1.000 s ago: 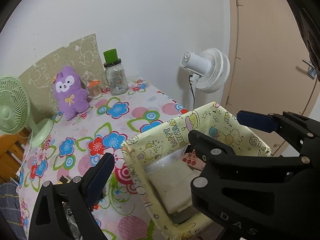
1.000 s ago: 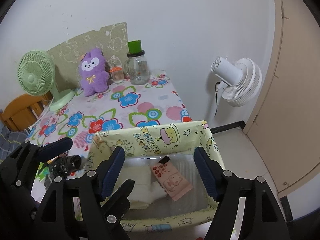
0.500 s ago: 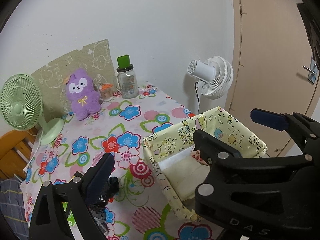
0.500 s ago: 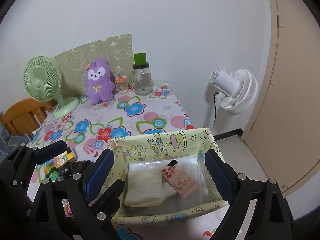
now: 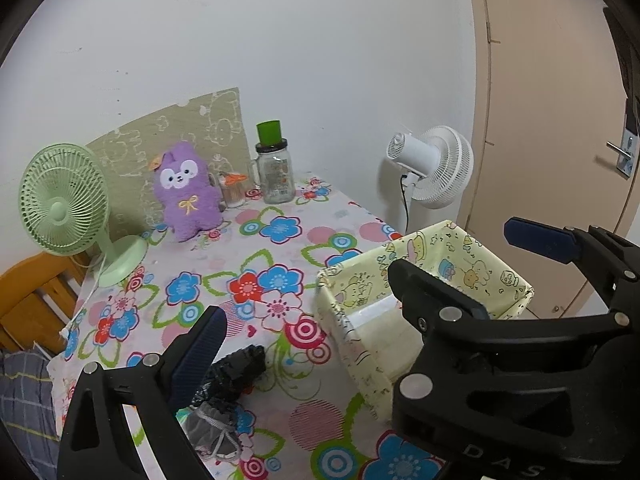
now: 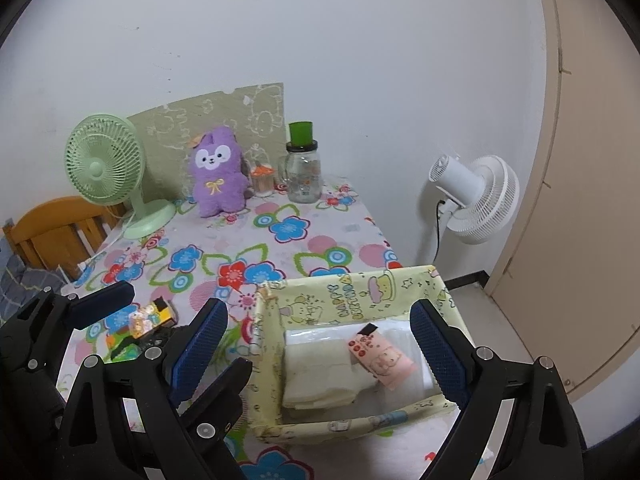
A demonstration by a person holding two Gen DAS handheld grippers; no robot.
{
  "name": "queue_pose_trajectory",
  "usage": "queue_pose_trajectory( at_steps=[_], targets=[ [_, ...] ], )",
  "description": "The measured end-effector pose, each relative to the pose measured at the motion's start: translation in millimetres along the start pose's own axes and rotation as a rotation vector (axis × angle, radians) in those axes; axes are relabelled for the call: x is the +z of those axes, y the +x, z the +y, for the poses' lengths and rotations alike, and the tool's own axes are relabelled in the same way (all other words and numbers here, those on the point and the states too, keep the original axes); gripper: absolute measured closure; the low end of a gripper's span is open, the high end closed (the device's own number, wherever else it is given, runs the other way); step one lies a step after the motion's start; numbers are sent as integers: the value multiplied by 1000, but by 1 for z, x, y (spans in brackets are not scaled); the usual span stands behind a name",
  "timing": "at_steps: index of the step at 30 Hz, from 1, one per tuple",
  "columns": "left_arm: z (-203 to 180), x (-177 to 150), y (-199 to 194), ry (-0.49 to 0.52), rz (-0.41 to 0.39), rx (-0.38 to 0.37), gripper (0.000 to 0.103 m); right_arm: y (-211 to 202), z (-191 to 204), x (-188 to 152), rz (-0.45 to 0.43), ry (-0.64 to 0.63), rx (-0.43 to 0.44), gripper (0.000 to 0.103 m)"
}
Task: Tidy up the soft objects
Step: 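Withdraw both tools from the gift box back toward the item pile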
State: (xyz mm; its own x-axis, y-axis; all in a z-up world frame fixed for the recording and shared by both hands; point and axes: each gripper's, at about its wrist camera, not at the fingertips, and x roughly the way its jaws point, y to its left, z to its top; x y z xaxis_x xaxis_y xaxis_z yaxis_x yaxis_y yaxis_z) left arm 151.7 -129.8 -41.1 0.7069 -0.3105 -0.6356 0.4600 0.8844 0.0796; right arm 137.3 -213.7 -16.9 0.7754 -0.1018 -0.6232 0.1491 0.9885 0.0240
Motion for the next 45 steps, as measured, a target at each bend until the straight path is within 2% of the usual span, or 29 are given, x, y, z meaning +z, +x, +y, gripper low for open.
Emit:
queue_pose_trajectory(
  at_steps=[23, 28, 31, 38, 45],
  targets=[
    [43, -21, -36, -30, -34, 71, 4, -16, 54, -4, -18, -46, 85, 9],
    [52, -28, -40, -32, -39, 85, 11, -15, 65, -8, -14, -60, 118, 9],
    [55, -34, -42, -14, -64, 110, 11, -13, 73, -11, -10, -74, 129, 9],
    [75, -45, -36, -49, -36, 114, 11, -5, 90, -17, 2, -97, 166, 9],
    [93, -58, -27, -79, -5, 132, 11, 10, 107, -26, 19, -118, 188, 14]
  ],
)
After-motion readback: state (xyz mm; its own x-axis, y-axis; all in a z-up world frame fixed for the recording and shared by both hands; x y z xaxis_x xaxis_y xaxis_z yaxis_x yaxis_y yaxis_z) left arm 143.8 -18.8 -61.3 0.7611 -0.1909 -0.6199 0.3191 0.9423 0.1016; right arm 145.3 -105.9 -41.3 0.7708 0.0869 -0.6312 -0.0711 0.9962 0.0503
